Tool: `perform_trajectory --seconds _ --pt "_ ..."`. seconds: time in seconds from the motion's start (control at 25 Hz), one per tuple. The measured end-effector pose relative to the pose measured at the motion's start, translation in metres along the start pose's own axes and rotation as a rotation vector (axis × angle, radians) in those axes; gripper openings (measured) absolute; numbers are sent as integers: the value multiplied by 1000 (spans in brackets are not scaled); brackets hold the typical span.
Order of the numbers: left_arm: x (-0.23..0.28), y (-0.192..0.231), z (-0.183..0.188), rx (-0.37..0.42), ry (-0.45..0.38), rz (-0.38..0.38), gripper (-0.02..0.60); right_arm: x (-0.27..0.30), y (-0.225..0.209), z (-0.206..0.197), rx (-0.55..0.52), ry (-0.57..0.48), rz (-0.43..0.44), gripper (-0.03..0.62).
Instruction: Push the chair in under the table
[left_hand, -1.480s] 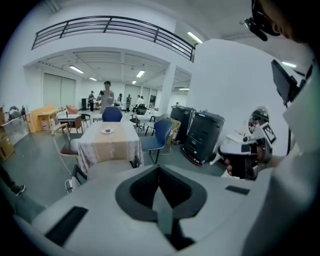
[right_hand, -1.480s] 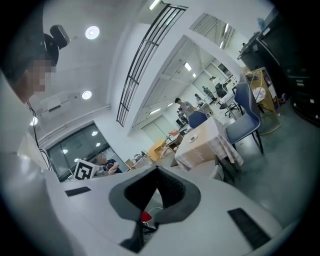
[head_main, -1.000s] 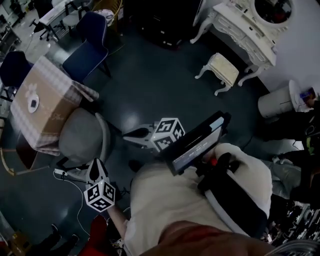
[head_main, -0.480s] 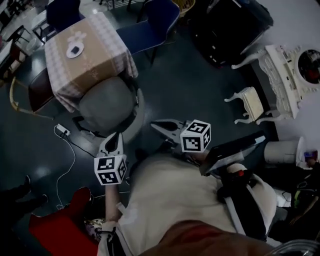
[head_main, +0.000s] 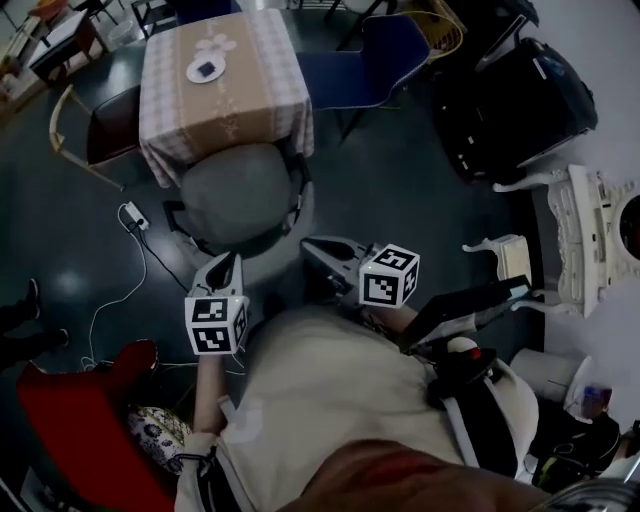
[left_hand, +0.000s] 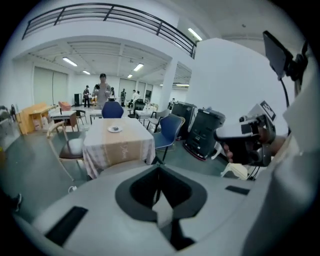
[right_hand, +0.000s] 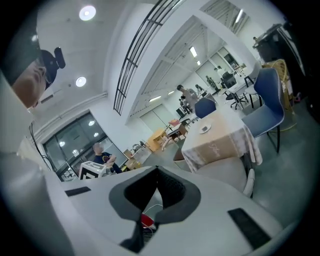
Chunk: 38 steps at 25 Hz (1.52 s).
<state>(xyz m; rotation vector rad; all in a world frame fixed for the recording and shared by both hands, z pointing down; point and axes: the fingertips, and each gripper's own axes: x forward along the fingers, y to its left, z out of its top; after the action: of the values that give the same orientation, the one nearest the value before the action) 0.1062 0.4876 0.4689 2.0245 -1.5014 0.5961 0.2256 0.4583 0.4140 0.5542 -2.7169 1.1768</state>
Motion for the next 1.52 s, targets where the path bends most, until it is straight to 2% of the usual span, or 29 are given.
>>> perform_trajectory --seconds 0.08,0.16,0.36,0.48,0.68,0.8,0.92,1.04,1.12,1.16,1.32,1.52 --pt "5 0 9 16 7 34 9 -1 -9 8 27 2 25 11" --pt "16 -3 16 16 18 33 9 -3 -20 17 33 5 34 11" --pt "37 -11 3 14 125 58 9 -13 -59 26 120 -2 24 11" --pt "45 -14 -2 4 175 114 9 -29 -78 38 121 17 19 11" --pt "67 1 28 -45 158 179 9 -40 -119 68 -52 47 -60 11" --pt "60 2 16 -88 159 209 9 -37 -124 57 -48 103 -29 11" --pt "63 -6 8 -173 150 215 9 -41 -133 56 -30 141 6 11" --pt "65 -3 -8 -232 190 279 9 -39 -141 62 -27 166 39 11" --pt "61 -1 -24 -304 208 323 9 -39 -144 61 -29 191 60 11" --pt "59 0 -31 -366 202 332 9 -39 -145 61 -34 200 65 11" --pt "48 13 -66 -661 182 363 9 -32 -149 55 -40 231 66 11" --pt "35 48 -115 -1031 147 470 11 -19 -153 59 -25 241 61 11"
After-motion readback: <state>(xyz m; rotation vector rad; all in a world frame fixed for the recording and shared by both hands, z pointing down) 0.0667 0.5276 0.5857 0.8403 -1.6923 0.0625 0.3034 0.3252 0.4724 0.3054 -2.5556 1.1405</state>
